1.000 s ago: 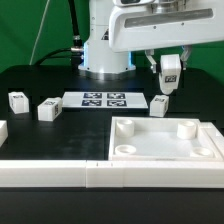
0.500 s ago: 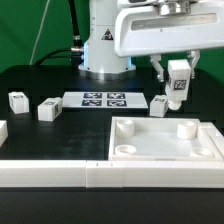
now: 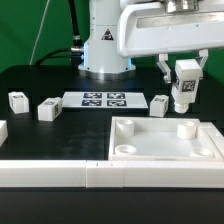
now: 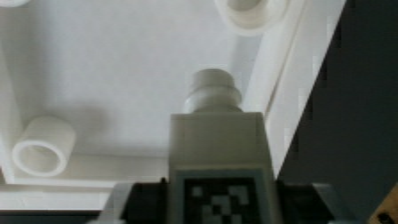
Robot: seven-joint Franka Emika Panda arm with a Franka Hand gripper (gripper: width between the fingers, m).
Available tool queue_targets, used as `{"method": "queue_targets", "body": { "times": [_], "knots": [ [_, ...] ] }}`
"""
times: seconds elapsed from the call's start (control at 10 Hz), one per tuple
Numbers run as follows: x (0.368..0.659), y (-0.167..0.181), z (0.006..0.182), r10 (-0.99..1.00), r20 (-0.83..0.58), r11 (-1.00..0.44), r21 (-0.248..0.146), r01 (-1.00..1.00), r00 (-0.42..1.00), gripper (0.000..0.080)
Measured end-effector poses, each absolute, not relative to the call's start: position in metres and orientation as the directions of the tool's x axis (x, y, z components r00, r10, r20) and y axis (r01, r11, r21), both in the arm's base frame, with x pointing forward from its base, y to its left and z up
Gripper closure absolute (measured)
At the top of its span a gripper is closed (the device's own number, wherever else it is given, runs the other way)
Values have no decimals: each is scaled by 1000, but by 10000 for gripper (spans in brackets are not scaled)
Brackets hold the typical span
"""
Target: Assemble one leg
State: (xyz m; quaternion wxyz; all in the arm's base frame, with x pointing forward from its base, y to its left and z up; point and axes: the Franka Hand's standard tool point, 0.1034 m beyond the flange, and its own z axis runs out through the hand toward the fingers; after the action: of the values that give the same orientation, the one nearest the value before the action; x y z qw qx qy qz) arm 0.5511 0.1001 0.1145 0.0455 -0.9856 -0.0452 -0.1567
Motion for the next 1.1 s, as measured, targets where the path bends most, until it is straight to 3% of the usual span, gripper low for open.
{"method": "queue_targets", "body": {
  "times": [0.3,0.7,0.9,1.1],
  "knots": [
    [559,103,112,79,314,-991,-77,109,946,509],
    [619,113,109,101,359,-987,-81,139,928,509],
    [624,110,102,103,381,-987,-74,142,919,509],
    [608,115,90,97,389,-988,-72,135,916,509]
  ]
}}
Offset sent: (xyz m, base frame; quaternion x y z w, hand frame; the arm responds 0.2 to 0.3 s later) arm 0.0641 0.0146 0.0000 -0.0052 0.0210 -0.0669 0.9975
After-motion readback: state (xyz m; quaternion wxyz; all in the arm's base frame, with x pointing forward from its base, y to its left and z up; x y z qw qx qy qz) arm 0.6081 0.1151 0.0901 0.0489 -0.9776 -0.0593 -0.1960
